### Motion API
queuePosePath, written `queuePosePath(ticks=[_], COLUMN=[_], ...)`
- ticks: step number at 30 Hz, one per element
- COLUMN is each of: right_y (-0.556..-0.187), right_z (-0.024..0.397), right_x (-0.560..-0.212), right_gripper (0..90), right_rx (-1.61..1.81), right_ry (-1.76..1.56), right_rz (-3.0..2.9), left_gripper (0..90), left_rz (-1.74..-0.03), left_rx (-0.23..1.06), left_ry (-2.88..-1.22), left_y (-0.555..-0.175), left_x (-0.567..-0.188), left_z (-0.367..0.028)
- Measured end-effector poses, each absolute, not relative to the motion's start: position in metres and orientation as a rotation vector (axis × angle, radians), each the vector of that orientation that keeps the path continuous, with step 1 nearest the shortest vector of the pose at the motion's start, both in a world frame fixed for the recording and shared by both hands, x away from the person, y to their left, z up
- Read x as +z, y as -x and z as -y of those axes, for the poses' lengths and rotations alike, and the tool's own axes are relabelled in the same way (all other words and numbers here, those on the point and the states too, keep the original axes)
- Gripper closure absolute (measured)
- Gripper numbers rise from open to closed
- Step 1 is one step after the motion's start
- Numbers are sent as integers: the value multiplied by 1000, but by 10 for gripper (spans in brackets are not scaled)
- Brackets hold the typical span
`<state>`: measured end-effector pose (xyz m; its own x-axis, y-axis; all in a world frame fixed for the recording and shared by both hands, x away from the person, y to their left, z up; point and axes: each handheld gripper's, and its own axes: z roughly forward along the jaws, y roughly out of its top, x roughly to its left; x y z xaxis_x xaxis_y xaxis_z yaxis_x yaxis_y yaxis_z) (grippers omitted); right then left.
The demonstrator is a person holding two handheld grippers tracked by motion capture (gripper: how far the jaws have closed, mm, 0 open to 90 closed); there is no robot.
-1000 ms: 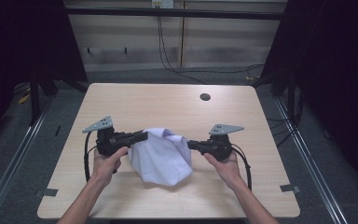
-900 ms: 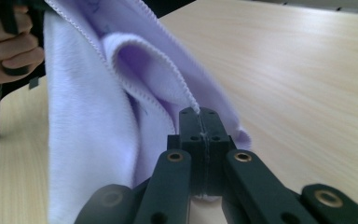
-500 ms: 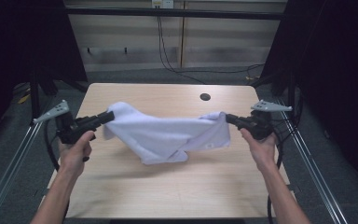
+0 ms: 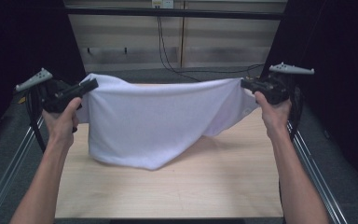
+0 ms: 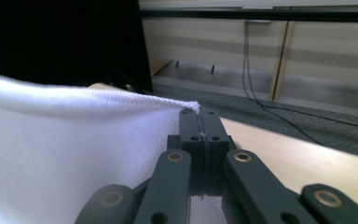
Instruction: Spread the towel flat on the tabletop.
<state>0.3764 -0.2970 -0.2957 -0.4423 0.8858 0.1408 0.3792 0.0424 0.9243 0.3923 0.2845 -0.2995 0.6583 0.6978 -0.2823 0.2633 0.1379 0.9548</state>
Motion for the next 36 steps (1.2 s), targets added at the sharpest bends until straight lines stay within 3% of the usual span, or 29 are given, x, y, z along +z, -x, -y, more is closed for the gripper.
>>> queuePosePath(ticks=[7, 11, 14, 17, 24, 29, 30, 33, 36], right_y=[-415, -407, -385, -357, -288, -253, -249, -235, -228], right_z=[314, 326, 328, 329, 327, 327, 325, 318, 314], right_x=[-264, -235, -229, -255, -379, -437, -446, -461, -458], right_gripper=[899, 899, 899, 899, 899, 891, 868, 663, 602], right_rx=[1408, 1531, 1554, 1558, 1526, 1527, 1507, 1502, 1486], right_ry=[-1303, -1245, -1168, -1140, -1240, -1314, -1337, -1343, -1316], right_rz=[-1759, -1646, -1647, -1730, -2026, -2154, -2182, -2216, -2217], left_gripper=[870, 870, 870, 869, 868, 862, 860, 840, 822], left_rz=[-772, -663, -609, -602, -696, -743, -746, -733, -712], left_rx=[439, 475, 477, 434, 198, 74, 56, -19, -43], left_ry=[-1434, -1410, -1444, -1516, -1630, -1707, -1727, -1837, -1853], left_y=[-398, -376, -352, -331, -288, -270, -267, -261, -260], left_x=[-251, -223, -228, -262, -371, -429, -440, -463, -466], left_z=[-262, -255, -253, -253, -261, -259, -256, -242, -237])
